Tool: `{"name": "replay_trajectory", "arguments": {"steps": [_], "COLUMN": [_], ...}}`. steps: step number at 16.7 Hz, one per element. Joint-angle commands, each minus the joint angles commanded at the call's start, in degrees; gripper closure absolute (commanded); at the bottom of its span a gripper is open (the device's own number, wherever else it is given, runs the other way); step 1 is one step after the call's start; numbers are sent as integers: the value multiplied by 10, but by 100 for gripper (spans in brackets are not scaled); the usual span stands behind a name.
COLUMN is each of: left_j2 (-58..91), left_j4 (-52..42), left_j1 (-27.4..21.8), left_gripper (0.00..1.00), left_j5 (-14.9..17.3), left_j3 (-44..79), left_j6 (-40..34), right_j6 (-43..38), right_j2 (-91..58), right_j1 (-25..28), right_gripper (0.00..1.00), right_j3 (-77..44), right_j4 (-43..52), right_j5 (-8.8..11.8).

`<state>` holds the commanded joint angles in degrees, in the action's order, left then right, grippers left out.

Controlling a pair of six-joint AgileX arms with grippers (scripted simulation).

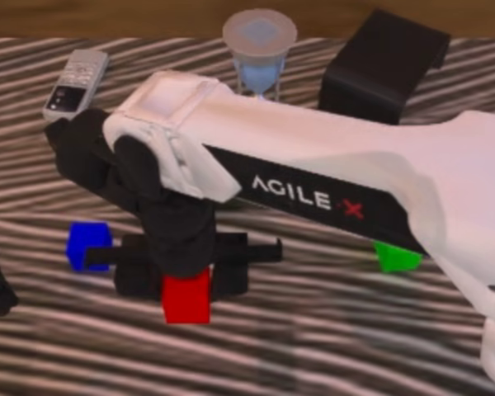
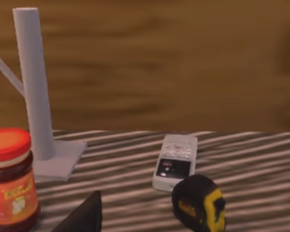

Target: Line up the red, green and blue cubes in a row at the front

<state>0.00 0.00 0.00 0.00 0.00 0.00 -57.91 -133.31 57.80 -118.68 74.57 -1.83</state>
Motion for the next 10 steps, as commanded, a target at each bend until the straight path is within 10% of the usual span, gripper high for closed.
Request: {"name": "replay_trajectory", "arguments": {"steps": [10], "left_j2": [0], "left_j4": [0], "left_j1": [0], "left_gripper": [0], "left_j5": [0], "left_j3": [0], "left_j6": [0], "right_j6": [-1], "right_j2": [-18], "right_j1": [0], "right_gripper": [100], "right_j3": [85], "right_j4": [-108], "right_j5": [0]}}
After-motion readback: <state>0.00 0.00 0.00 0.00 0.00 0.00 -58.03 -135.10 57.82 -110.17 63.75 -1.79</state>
